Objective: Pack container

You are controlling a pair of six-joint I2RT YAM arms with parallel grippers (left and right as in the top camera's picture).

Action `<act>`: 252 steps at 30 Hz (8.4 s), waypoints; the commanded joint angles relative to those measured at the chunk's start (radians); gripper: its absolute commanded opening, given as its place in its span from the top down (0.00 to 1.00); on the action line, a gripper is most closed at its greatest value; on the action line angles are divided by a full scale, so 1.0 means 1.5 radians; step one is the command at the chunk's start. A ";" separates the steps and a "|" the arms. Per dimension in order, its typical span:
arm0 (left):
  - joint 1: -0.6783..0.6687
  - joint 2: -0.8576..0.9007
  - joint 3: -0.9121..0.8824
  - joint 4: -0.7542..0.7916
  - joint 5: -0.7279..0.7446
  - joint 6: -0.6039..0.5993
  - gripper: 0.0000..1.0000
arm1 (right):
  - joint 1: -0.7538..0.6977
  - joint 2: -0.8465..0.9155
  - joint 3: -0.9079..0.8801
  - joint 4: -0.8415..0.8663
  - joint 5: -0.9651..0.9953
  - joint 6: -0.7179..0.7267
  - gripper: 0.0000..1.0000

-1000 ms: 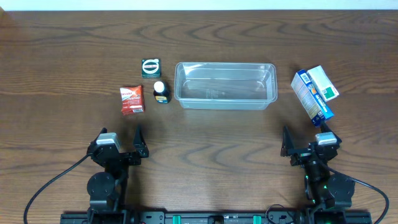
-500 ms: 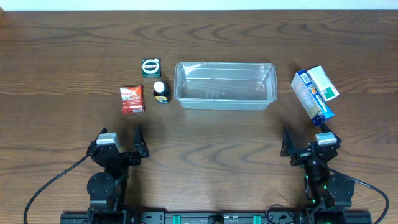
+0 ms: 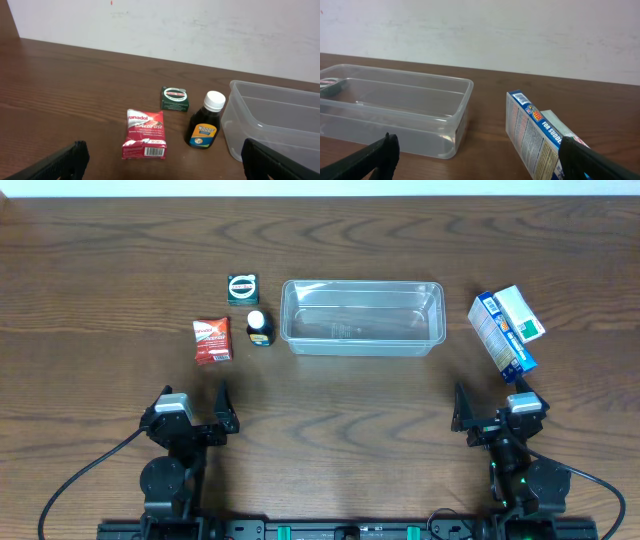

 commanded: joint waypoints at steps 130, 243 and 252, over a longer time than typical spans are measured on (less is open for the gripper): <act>0.003 -0.004 -0.021 -0.007 0.010 0.009 0.02 | -0.106 1.138 0.844 -0.458 0.049 -0.269 0.46; 0.003 -0.004 -0.021 -0.007 0.010 0.009 0.02 | 0.246 1.067 0.848 -0.377 -0.014 -0.771 0.99; 0.003 -0.004 -0.021 -0.007 0.010 0.009 0.02 | 0.251 1.073 0.848 -0.366 -0.026 -0.789 0.99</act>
